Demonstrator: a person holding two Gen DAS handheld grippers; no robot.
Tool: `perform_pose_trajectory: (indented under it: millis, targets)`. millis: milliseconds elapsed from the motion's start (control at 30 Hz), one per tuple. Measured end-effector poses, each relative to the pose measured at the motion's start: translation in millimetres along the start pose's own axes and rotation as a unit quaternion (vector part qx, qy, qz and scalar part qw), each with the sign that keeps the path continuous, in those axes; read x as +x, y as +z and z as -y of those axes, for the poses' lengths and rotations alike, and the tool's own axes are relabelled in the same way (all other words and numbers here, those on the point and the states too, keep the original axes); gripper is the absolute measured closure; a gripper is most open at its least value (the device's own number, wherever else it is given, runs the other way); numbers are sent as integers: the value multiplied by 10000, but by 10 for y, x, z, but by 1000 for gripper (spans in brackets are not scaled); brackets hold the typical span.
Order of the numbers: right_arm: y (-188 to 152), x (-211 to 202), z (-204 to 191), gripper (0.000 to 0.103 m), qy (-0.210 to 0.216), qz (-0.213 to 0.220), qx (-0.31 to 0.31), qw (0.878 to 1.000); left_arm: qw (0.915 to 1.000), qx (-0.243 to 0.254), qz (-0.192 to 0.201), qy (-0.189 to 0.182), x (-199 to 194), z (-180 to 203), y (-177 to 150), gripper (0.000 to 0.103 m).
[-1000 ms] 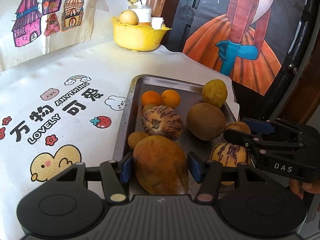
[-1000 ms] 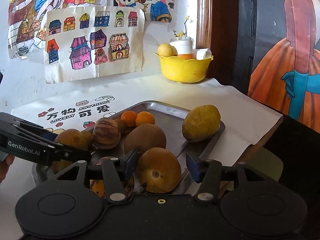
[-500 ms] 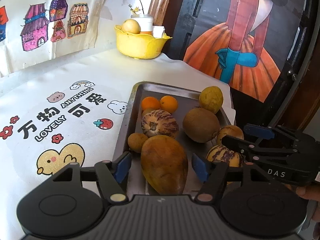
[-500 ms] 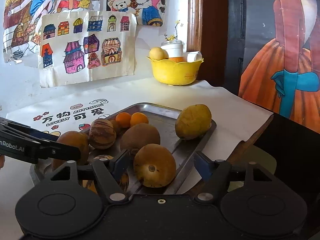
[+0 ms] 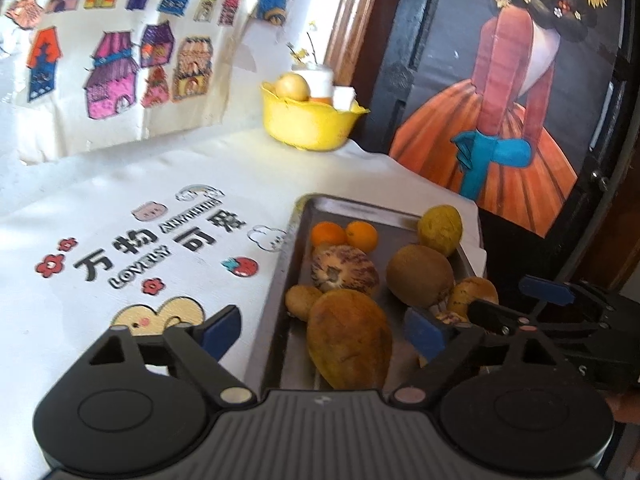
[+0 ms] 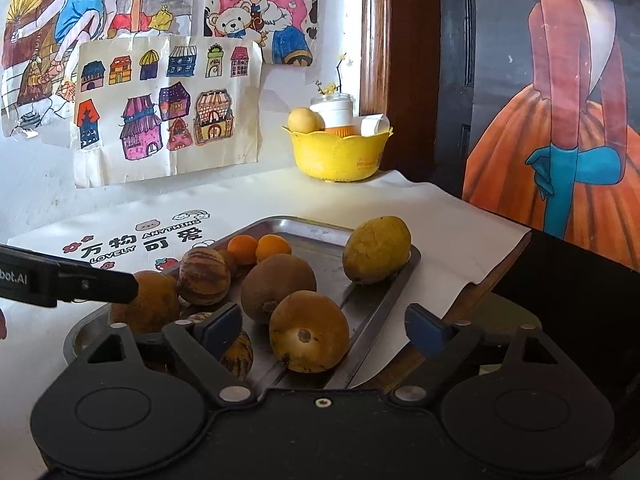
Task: Organize fruits
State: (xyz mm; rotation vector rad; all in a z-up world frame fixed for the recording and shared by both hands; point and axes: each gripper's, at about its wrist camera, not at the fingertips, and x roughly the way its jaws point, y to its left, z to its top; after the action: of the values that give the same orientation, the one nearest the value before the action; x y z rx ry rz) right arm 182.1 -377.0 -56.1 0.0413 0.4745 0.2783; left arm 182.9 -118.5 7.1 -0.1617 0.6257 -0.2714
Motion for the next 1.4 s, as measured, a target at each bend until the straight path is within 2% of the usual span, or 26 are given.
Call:
perform_pose_trajectory:
  millis: [67, 267, 600, 967, 1400]
  targets:
    - [-1, -20, -21, 5, -47, 30, 37, 10000, 9999, -32, 89, 61, -37, -27, 1, 4]
    - [3, -81, -99, 1, -129, 53, 121, 9998, 9994, -136, 247, 180, -134, -109, 2, 1]
    - [10, -305, -320, 1, -351, 277, 255, 9987, 9983, -244, 438, 309, -313, -215, -70, 1]
    - [-96, -762, -712, 1, -655, 546, 456, 9953, 9966, -323, 651, 381, -753, -414, -278, 0]
    - [-234, -1248, -1218, 1, -401, 682, 472, 9957, 9929, -168, 961, 680, -1419, -652, -562, 0]
